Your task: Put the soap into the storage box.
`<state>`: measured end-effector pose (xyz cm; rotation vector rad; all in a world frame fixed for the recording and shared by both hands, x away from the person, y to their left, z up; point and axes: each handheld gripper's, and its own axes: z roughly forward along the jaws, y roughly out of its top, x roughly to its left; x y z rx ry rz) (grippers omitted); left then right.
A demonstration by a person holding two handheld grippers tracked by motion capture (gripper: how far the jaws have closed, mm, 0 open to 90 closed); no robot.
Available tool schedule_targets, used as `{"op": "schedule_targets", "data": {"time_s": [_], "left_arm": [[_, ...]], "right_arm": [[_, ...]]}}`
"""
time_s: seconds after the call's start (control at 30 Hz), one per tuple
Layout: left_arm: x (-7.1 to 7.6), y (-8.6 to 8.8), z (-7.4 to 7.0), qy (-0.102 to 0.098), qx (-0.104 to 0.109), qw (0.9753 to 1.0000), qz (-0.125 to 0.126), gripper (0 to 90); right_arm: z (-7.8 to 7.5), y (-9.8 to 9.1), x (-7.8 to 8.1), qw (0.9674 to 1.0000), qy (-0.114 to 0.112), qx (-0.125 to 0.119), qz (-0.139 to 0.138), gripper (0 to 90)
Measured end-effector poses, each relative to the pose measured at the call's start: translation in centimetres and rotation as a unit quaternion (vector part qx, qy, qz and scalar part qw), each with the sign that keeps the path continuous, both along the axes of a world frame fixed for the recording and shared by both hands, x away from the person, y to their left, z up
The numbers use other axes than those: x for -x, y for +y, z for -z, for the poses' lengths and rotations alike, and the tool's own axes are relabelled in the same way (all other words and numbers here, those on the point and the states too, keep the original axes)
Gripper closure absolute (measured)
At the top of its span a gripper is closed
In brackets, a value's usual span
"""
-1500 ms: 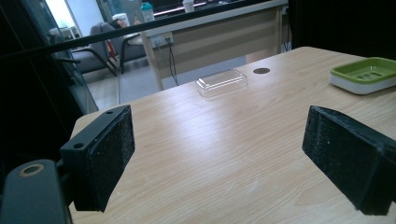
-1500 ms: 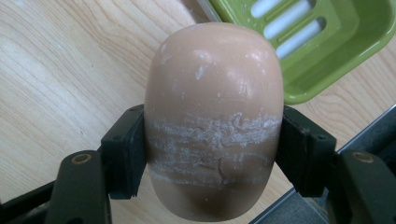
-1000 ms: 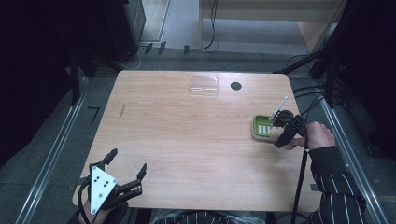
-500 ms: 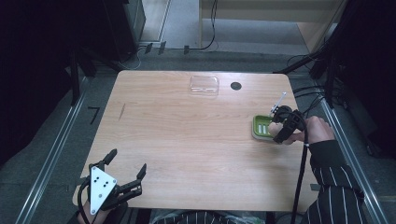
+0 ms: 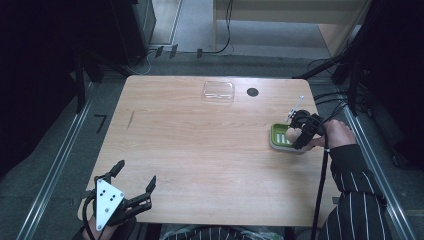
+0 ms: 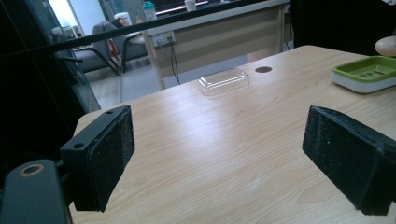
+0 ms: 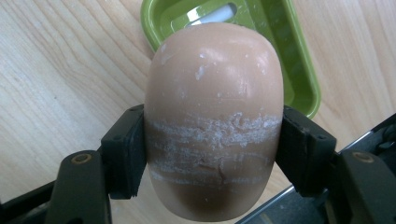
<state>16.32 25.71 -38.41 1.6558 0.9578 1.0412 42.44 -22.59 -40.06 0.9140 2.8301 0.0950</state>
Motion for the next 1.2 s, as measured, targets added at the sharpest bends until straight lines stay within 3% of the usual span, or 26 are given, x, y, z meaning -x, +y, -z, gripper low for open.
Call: {"op": "schedule_targets", "data": {"time_s": [0.47, 1.2], "left_arm": [[0.1, 0.1, 0.0, 0.002, 0.000, 1.0000, -0.003, 9.6], [0.6, 0.5, 0.0, 0.002, 0.002, 0.9999, -0.012, 9.6]], "right_arm": [[-0.2, 0.9, -1.0, 0.9994, -0.011, -0.001, -0.033, 33.7], [0.2, 1.4, -2.4, 0.9988, -0.009, 0.006, -0.048, 33.7]]}}
